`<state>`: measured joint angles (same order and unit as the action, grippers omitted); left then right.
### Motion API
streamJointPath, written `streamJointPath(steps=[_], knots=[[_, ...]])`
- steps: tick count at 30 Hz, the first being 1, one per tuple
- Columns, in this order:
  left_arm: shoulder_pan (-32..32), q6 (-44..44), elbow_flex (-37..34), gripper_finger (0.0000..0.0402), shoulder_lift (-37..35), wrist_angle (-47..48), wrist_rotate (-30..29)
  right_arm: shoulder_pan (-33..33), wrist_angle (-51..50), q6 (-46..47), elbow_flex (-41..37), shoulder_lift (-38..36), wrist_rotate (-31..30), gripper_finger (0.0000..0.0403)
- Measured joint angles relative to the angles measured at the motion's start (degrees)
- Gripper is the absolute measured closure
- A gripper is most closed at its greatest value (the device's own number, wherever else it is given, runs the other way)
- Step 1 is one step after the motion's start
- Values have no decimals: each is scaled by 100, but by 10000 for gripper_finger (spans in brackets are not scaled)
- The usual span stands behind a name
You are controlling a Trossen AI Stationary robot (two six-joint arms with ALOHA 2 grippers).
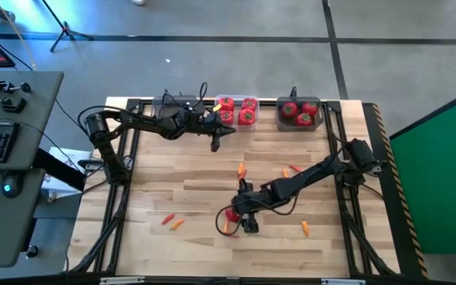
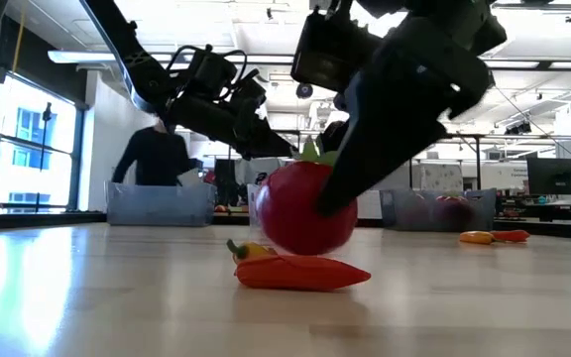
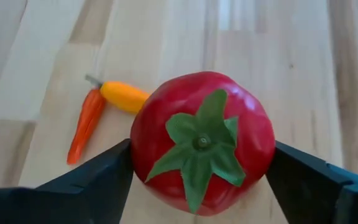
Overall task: Sort produce into baskets
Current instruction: Put the red tomato into the right black bin
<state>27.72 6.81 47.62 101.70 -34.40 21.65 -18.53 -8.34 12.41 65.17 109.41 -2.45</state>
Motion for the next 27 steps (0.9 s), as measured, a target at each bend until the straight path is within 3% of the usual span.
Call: streamJointPath(steps=[5, 9, 16, 22, 27], knots=[[143, 40, 0, 401, 0, -14, -1, 256, -329, 236, 0, -248, 172, 132], [195, 46, 0, 402, 1, -21, -13, 516, -913, 342, 2, -780, 131, 145], [206, -38, 0, 401, 8, -153, -11, 1163, -2928, 448, 4, -2202, -720, 148], [204, -61, 0, 401, 14, -152, -4, 2189, -4300, 561, -87, -3205, -1415, 149], [204, -60, 0, 402, 14, -152, 7, 3426, -4507, 678, -388, -3506, -1517, 149]])
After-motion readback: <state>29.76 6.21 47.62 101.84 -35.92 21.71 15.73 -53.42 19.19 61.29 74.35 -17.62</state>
